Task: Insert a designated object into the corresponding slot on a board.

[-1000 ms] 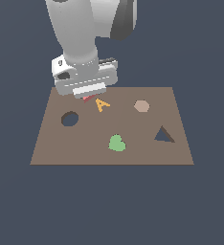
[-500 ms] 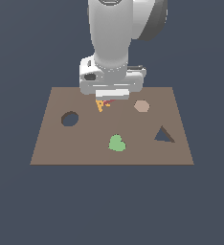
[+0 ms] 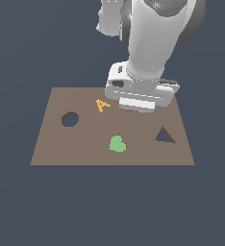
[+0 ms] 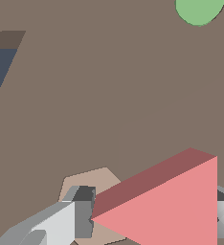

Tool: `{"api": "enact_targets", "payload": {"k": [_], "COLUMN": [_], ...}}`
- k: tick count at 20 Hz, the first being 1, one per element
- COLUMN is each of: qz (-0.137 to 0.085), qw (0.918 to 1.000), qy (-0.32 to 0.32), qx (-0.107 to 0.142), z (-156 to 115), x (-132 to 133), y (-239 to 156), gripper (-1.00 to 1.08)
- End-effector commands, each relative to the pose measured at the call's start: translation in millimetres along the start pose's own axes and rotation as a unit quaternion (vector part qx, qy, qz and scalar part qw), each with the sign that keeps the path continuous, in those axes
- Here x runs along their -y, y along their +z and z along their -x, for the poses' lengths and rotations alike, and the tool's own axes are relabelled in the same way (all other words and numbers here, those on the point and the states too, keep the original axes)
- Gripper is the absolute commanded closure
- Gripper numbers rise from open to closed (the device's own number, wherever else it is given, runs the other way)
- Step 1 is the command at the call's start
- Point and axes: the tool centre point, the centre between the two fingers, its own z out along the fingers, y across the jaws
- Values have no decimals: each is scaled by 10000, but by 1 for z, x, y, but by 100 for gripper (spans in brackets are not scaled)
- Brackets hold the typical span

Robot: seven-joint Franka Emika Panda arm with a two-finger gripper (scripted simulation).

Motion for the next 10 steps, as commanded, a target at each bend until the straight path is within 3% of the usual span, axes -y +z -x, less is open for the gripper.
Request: {"api": "enact_targets", "payload": {"k": [1,10], "qz": [0,-1], "qw": [9995,9920], "qy": [318,1261], "qx": [-2,-1], "z": [-9,-47], "x": [21,78], "y": [-1,-2], "gripper": [108,108]}}
